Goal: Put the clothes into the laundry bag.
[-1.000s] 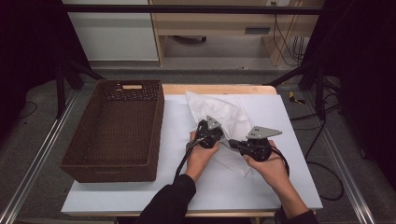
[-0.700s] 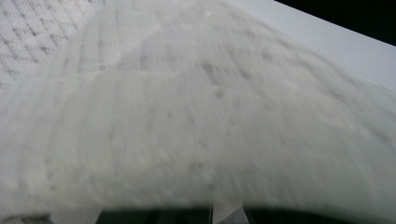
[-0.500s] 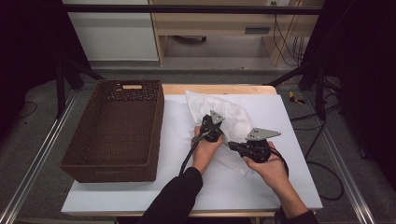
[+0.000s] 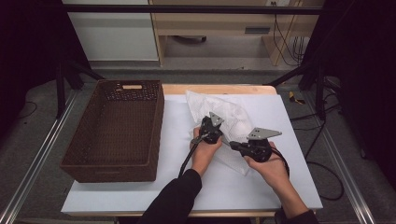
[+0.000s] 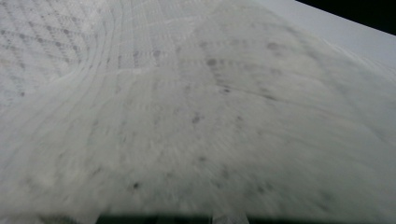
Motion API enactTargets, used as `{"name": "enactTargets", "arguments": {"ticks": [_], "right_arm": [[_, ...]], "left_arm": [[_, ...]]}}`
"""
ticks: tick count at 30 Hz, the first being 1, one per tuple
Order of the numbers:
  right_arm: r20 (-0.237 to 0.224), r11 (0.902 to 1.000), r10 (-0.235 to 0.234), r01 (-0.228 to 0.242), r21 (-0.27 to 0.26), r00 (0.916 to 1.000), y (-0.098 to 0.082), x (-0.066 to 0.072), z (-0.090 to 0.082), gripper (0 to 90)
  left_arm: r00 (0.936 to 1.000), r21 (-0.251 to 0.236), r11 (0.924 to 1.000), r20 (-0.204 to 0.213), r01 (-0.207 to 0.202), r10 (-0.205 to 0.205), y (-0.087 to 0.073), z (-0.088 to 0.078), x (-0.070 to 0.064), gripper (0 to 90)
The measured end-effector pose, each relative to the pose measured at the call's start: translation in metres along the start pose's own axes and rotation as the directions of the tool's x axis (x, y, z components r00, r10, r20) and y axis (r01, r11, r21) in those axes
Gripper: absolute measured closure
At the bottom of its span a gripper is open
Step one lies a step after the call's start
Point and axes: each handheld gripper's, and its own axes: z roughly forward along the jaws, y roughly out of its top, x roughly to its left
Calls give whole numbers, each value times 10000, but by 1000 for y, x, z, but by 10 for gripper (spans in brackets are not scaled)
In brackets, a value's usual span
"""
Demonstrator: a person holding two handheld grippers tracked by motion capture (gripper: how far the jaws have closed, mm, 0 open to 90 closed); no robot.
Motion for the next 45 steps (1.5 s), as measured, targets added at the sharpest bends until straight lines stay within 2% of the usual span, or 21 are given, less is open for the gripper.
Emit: {"name": "enactTargets", "arguments": {"ticks": [9, 14, 16, 23, 24, 28, 31, 34, 36, 40, 45], "right_arm": [[31, 10000, -9, 8, 20, 10000, 0, 0, 1, 900], [122, 10000, -29, 29, 59, 9999, 0, -1, 1, 900], [163, 10000, 41, -42, 30, 9999, -1, -3, 0, 900], [229, 10000, 67, -68, 15, 9997, -2, -4, -1, 900], [232, 10000, 56, -57, 19, 9997, -2, -4, -2, 900], [230, 10000, 48, -48, 24, 9997, -3, -4, -2, 900], [225, 10000, 24, -25, 43, 9997, -3, -4, -2, 900], [191, 10000, 23, -24, 48, 9998, -4, -5, -3, 900], [185, 10000, 26, -27, 25, 9998, -4, -5, -4, 900], [184, 10000, 64, -65, 13, 9998, -5, -6, -4, 900], [133, 10000, -17, 16, 62, 9999, -4, -6, -3, 900]], "left_arm": [[9992, 102, 9994, 221, -323, 321, -6, -28, -7, 900], [9986, 56, 9990, 291, -442, 440, -13, -53, -14, 900], [9984, 80, 9985, 139, -550, 548, -16, -64, -14, 900], [9978, 12, 9998, -629, -198, 199, -25, -92, 0, 899], [9967, 29, 9999, -791, -157, 159, -26, -93, 2, 870], [9889, -16, 9999, -1480, -129, 126, -29, -95, 9, 759], [9739, -10, 9989, -2225, -467, 453, -30, -91, 12, 569], [9681, 11, 9992, -2477, -390, 381, -31, -85, 17, 465], [9690, 261, 9994, -2452, -243, 299, -34, -80, 22, 406], [9684, 594, 9982, -2492, 83, 68, -40, -70, 29, 356], [9692, 851, 9952, -2449, 480, -258, -46, -64, 38, 372]]}}
